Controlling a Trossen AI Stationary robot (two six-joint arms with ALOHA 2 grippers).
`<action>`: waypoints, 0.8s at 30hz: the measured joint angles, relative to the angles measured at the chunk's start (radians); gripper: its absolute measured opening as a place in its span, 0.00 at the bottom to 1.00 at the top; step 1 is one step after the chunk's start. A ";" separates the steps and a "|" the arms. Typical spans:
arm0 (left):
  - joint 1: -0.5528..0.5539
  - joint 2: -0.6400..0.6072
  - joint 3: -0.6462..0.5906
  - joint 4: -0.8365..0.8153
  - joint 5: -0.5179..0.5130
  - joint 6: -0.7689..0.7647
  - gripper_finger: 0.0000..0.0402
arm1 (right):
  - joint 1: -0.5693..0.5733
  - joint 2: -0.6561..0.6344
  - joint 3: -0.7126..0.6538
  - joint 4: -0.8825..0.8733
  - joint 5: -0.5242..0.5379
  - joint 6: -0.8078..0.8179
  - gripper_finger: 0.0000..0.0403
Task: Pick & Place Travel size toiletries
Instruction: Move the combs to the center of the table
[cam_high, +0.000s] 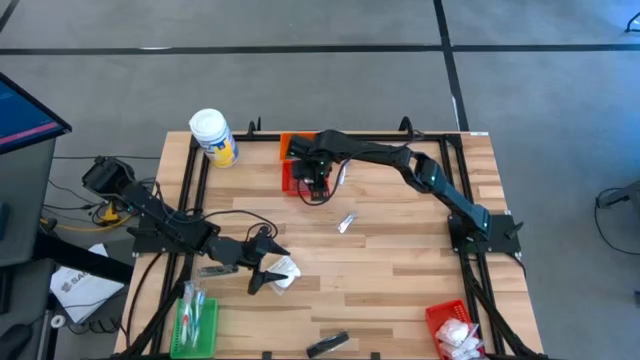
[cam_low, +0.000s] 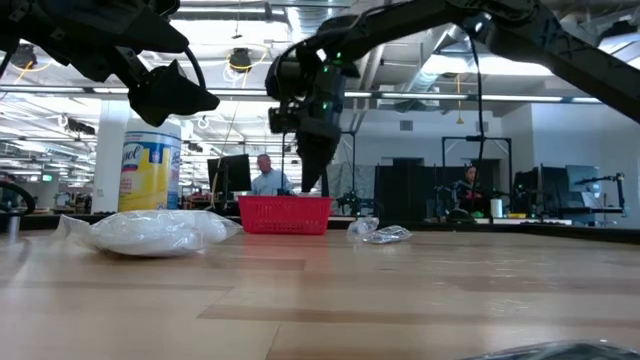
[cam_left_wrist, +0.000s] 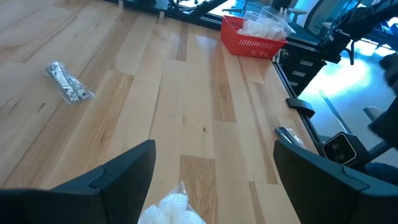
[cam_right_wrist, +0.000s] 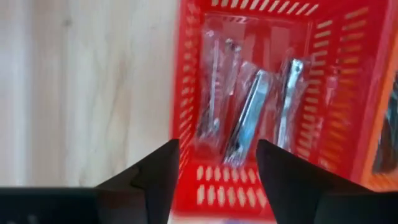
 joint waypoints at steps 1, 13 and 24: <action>0.000 0.000 0.000 0.000 0.000 0.000 0.79 | 0.002 -0.010 0.000 -0.011 0.011 0.007 0.52; 0.000 0.000 0.000 0.001 0.000 0.001 0.79 | 0.007 -0.136 0.000 -0.244 0.046 0.109 0.51; 0.000 0.000 0.000 0.001 0.000 0.000 0.79 | 0.033 -0.298 0.000 -0.383 -0.088 0.220 0.51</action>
